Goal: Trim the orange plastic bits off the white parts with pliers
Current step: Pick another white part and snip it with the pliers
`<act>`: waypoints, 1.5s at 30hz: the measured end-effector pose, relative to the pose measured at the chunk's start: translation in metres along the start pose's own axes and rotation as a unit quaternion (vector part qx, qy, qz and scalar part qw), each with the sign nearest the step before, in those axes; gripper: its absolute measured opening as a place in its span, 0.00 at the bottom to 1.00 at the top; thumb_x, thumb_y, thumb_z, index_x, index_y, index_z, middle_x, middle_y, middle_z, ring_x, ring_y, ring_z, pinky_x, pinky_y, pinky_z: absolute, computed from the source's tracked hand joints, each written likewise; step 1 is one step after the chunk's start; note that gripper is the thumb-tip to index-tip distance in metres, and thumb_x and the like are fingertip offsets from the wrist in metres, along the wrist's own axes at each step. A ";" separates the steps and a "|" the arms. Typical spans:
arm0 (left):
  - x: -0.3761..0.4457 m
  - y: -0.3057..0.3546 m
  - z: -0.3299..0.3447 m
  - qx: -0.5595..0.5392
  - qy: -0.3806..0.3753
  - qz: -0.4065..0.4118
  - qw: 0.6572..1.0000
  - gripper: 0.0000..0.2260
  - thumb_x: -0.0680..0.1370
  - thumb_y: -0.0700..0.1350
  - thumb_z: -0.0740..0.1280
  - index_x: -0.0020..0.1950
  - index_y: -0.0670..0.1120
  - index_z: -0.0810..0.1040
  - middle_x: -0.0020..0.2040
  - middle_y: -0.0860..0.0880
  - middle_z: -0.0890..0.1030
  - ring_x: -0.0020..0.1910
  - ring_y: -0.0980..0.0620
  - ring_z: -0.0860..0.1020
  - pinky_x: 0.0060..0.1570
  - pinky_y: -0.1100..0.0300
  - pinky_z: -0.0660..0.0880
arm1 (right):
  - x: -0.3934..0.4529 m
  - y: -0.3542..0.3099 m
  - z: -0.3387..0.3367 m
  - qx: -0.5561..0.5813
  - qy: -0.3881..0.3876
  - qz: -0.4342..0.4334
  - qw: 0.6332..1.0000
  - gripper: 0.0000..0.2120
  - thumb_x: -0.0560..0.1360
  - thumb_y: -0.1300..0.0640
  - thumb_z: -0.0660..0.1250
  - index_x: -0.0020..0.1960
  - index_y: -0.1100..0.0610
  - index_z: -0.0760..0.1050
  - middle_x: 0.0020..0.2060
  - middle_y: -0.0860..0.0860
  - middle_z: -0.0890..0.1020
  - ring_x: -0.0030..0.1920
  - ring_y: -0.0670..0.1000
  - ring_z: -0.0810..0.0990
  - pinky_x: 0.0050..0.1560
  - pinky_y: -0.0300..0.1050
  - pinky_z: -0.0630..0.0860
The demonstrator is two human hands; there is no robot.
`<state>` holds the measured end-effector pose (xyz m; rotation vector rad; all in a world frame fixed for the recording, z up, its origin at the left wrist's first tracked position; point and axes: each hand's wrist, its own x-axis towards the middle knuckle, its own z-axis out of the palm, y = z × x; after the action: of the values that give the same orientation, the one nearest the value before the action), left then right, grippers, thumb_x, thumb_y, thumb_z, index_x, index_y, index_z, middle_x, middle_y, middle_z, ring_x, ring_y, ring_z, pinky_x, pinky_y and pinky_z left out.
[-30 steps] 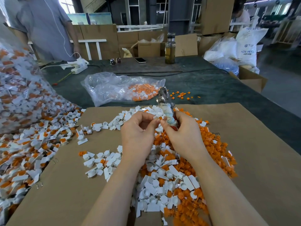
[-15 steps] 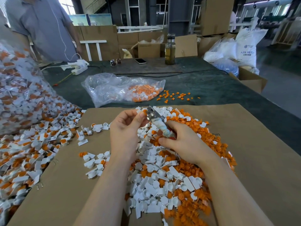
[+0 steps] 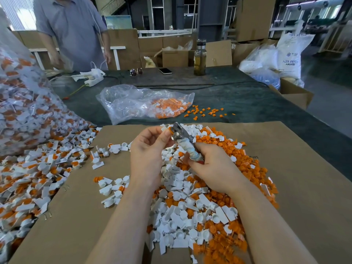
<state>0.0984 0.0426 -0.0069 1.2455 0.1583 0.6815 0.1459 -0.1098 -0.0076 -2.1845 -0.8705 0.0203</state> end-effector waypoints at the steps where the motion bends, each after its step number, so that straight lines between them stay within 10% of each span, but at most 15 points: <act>1: 0.000 0.000 0.000 -0.003 -0.001 -0.001 1.000 0.02 0.73 0.41 0.72 0.41 0.46 0.82 0.36 0.52 0.83 0.35 0.56 0.80 0.41 0.64 0.78 | 0.000 0.000 0.000 -0.005 0.003 -0.002 1.000 0.03 0.77 0.55 0.65 0.45 0.51 0.75 0.33 0.48 0.78 0.32 0.49 0.75 0.33 0.54 0.74; 10: 0.003 0.005 -0.002 -0.072 0.043 -0.112 0.990 0.01 0.76 0.37 0.70 0.45 0.42 0.79 0.39 0.48 0.85 0.36 0.55 0.83 0.40 0.63 0.81 | 0.002 0.003 0.006 -0.114 0.045 -0.006 0.992 0.02 0.75 0.54 0.64 0.47 0.50 0.72 0.33 0.45 0.77 0.33 0.46 0.75 0.29 0.43 0.70; 18: 0.020 0.014 -0.040 -0.309 0.273 -0.232 0.881 0.07 0.83 0.36 0.61 0.57 0.37 0.76 0.43 0.43 0.86 0.41 0.52 0.86 0.38 0.60 0.82 | 0.004 0.015 0.002 -0.169 0.108 0.044 0.979 0.05 0.74 0.50 0.64 0.49 0.47 0.70 0.32 0.42 0.74 0.33 0.45 0.74 0.28 0.42 0.73; 31: 0.021 0.016 -0.052 -0.405 0.356 -0.171 0.825 0.17 0.82 0.33 0.60 0.72 0.40 0.69 0.52 0.43 0.82 0.45 0.52 0.84 0.49 0.59 0.82 | 0.005 0.018 0.000 -0.191 0.133 0.075 0.970 0.07 0.74 0.51 0.64 0.44 0.47 0.65 0.30 0.42 0.71 0.30 0.43 0.71 0.25 0.38 0.62; 38: 0.014 0.016 -0.029 0.207 0.210 -0.157 0.943 0.06 0.81 0.39 0.65 0.54 0.50 0.77 0.51 0.50 0.83 0.44 0.55 0.80 0.39 0.60 0.76 | 0.006 0.020 -0.001 -0.203 0.140 0.102 0.964 0.05 0.73 0.51 0.64 0.43 0.47 0.68 0.30 0.42 0.72 0.30 0.43 0.72 0.24 0.38 0.64; 41: 0.006 0.001 -0.025 0.578 0.092 -0.093 0.805 0.09 0.81 0.42 0.60 0.60 0.49 0.74 0.61 0.47 0.78 0.59 0.44 0.76 0.59 0.48 0.72 | 0.007 0.022 0.000 -0.216 0.133 0.120 0.960 0.05 0.74 0.50 0.64 0.48 0.49 0.72 0.32 0.42 0.71 0.31 0.44 0.72 0.25 0.39 0.68; 45: 0.002 -0.007 -0.030 0.725 0.114 -0.110 0.670 0.19 0.77 0.41 0.60 0.68 0.41 0.68 0.71 0.36 0.67 0.73 0.36 0.60 0.70 0.39 0.54 | 0.007 0.024 0.001 -0.233 0.128 0.146 0.953 0.09 0.74 0.49 0.64 0.53 0.49 0.73 0.32 0.41 0.69 0.31 0.43 0.70 0.25 0.38 0.65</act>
<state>0.0884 0.0676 -0.0226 2.5939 1.2414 0.4069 0.1653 -0.1164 -0.0225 -2.6636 -0.4260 -0.3506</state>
